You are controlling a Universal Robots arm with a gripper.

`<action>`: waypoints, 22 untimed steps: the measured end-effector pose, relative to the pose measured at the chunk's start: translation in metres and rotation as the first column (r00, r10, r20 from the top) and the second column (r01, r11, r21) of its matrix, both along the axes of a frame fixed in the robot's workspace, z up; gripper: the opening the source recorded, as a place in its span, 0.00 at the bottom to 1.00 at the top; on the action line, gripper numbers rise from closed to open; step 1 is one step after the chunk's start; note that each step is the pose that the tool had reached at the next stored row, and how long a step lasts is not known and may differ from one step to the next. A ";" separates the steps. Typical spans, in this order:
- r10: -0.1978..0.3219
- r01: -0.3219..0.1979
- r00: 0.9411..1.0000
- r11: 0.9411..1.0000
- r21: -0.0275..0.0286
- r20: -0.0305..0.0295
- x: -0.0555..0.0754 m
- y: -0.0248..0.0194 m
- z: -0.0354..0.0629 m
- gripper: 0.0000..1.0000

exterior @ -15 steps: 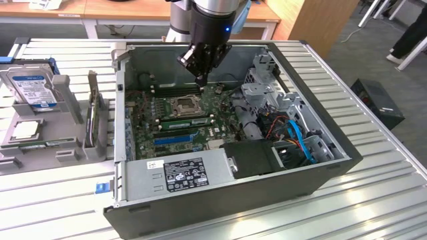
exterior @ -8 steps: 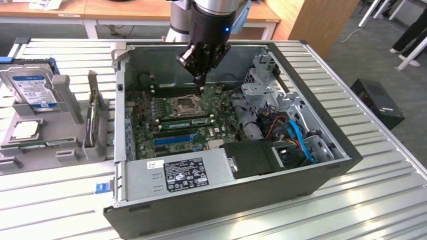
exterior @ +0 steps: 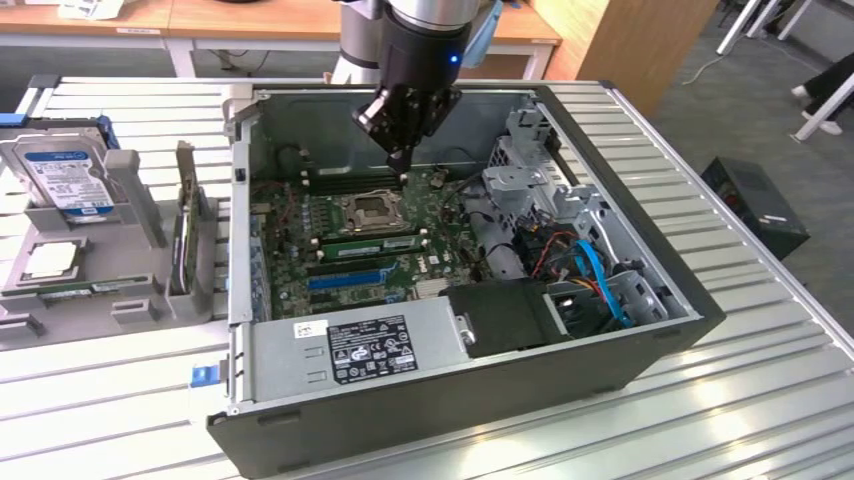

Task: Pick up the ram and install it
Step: 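Press down the ram until it locks into place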

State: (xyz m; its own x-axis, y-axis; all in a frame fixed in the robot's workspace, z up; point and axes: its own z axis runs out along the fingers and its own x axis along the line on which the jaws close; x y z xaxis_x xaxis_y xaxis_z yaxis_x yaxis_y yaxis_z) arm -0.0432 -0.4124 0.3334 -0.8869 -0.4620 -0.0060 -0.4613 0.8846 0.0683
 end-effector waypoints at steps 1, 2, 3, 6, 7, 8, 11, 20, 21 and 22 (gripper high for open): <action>-0.016 0.016 1.000 1.000 0.000 0.000 0.000 0.0000 0.0000 0.10; -0.034 0.034 0.999 0.999 0.000 0.000 0.000 0.0000 0.0001 0.10; -0.051 0.051 0.999 0.999 0.000 0.000 0.000 0.0000 0.0001 0.10; -0.102 0.102 0.995 0.995 0.000 0.000 0.000 0.0000 0.0001 0.10; -0.116 0.116 0.993 0.993 0.000 0.000 0.000 0.0000 0.0001 0.10; -0.132 0.132 0.991 0.991 0.000 0.000 0.000 0.0000 0.0001 0.10; -0.171 0.171 0.985 0.985 0.000 0.000 0.000 0.0000 0.0001 0.10; -0.291 0.291 0.957 0.957 0.000 0.000 0.000 0.0000 0.0001 0.10; -0.306 0.306 0.952 0.952 0.000 0.000 0.000 0.0000 0.0001 0.10; -0.322 0.322 0.947 0.947 0.000 0.000 0.000 0.0000 0.0001 0.10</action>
